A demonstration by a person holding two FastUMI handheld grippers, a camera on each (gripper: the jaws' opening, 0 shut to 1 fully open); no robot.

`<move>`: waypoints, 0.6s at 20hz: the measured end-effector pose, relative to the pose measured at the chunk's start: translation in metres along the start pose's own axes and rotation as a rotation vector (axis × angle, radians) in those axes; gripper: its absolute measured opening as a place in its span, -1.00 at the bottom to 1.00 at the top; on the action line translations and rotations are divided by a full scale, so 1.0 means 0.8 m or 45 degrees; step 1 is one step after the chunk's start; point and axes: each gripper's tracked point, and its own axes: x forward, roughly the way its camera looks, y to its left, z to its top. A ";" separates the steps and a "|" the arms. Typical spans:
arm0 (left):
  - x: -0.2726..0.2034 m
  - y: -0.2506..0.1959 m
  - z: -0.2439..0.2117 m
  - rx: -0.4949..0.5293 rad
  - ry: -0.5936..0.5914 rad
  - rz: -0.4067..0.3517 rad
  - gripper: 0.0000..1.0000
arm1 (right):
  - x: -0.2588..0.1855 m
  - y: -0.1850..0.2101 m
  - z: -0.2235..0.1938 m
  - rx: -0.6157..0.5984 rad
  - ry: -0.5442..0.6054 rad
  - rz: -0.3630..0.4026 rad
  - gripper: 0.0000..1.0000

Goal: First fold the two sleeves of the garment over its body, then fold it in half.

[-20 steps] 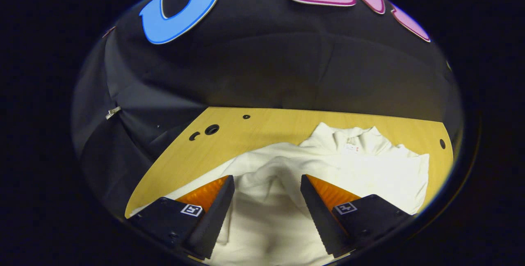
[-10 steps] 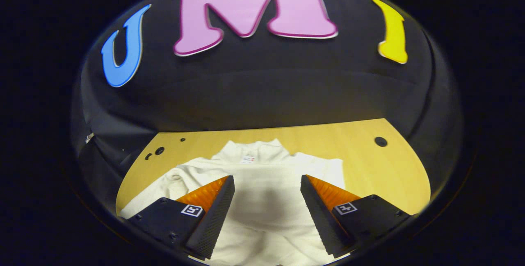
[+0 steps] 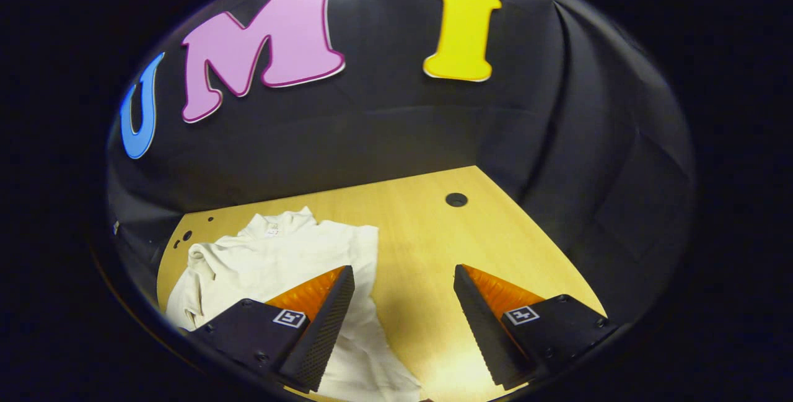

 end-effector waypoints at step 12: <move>0.015 -0.065 0.022 0.192 0.002 -0.064 -0.72 | -0.060 -0.091 -0.058 0.058 0.061 -0.098 0.98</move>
